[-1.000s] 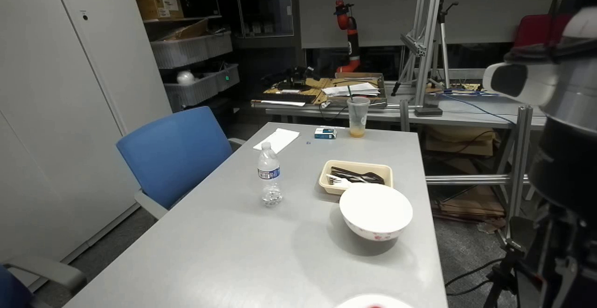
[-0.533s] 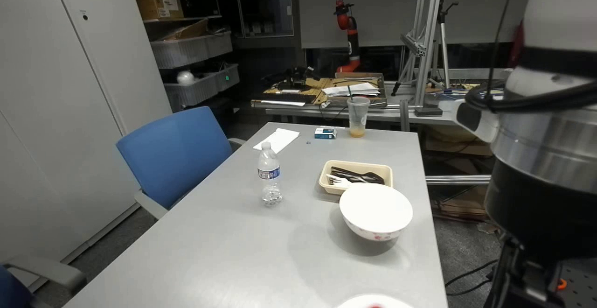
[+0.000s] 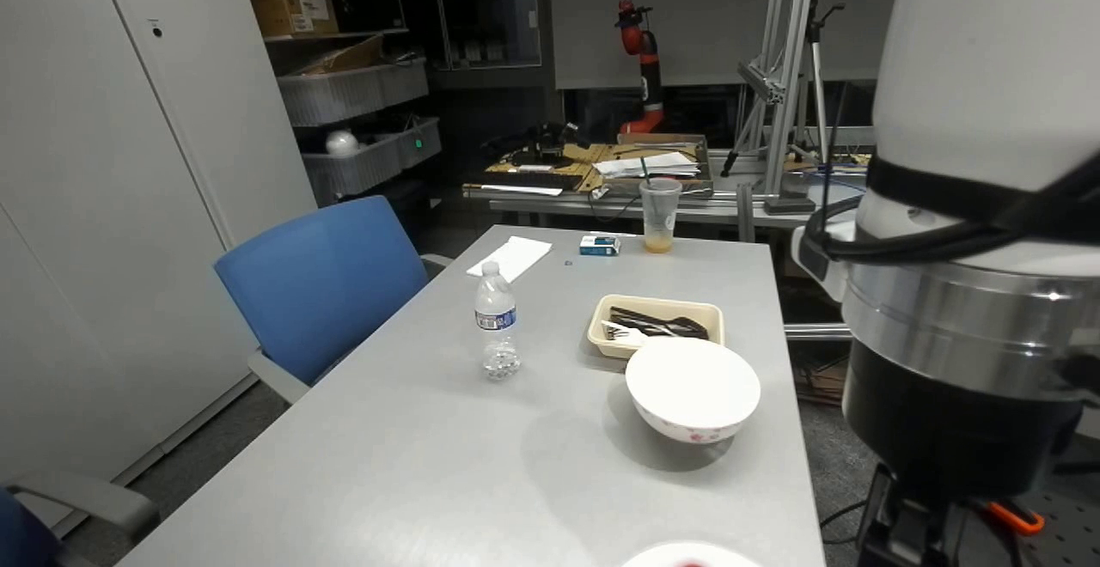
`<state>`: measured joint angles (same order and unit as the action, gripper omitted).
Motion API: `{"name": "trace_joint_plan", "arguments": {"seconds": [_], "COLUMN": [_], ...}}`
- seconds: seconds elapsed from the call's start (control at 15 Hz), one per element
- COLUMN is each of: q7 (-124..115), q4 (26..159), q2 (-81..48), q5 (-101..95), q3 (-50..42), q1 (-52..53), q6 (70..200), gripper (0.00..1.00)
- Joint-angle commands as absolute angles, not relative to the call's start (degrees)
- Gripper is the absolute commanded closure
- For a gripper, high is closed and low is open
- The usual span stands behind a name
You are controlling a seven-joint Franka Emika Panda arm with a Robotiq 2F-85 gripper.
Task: Move the red, green and yellow objects from the white plate onto the white bowl respectively
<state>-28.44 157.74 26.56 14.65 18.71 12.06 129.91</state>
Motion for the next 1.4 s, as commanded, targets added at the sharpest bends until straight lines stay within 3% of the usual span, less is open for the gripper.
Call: {"name": "trace_joint_plan", "arguments": {"seconds": [0.0, 1.33], "q7": [-28.6, -29.5], "q4": [157.7, 155.9], "q2": [26.6, 19.5], "q5": [14.4, 12.0], "q3": [18.3, 20.3], "q1": [12.4, 12.2], "q6": [129.7, 133.8], "gripper": [0.0, 0.0]}}
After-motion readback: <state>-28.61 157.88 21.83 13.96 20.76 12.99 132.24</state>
